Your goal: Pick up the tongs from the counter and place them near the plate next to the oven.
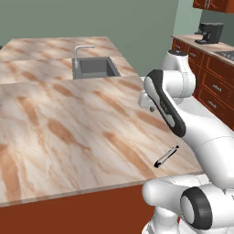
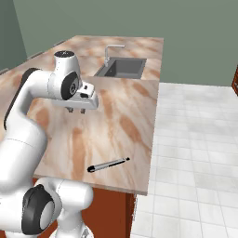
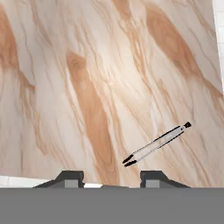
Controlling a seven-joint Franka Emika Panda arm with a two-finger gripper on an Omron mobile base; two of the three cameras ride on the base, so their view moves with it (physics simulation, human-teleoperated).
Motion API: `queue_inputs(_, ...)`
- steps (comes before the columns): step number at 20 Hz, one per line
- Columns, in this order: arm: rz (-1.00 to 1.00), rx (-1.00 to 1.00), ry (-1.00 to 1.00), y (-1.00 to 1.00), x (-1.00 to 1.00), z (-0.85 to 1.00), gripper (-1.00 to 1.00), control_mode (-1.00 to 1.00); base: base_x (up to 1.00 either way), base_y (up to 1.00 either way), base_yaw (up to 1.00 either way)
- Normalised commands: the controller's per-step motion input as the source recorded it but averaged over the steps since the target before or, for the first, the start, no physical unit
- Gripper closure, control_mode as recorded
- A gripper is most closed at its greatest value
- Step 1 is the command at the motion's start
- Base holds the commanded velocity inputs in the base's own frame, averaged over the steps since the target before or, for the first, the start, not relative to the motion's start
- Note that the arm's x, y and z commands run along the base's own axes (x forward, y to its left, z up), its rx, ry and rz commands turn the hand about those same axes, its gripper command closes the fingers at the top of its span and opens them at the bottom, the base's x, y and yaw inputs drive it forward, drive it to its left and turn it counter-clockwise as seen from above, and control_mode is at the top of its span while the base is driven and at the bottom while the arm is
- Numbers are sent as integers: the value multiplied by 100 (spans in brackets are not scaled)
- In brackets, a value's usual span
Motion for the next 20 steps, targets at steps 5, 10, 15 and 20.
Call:
queue_inputs(5, 0, 0, -1, 0, -22, -3, -100, -100, 0, 0, 0)
queue_inputs(10, -25, 1, 0, -36, -55, -46, -100, -100, 0, 0, 0)
queue_inputs(15, -44, 2, 13, -30, -33, -67, -100, -100, 0, 0, 0)
queue_inputs(20, -39, 12, 13, -31, -25, -67, -100, -100, 0, 0, 0)
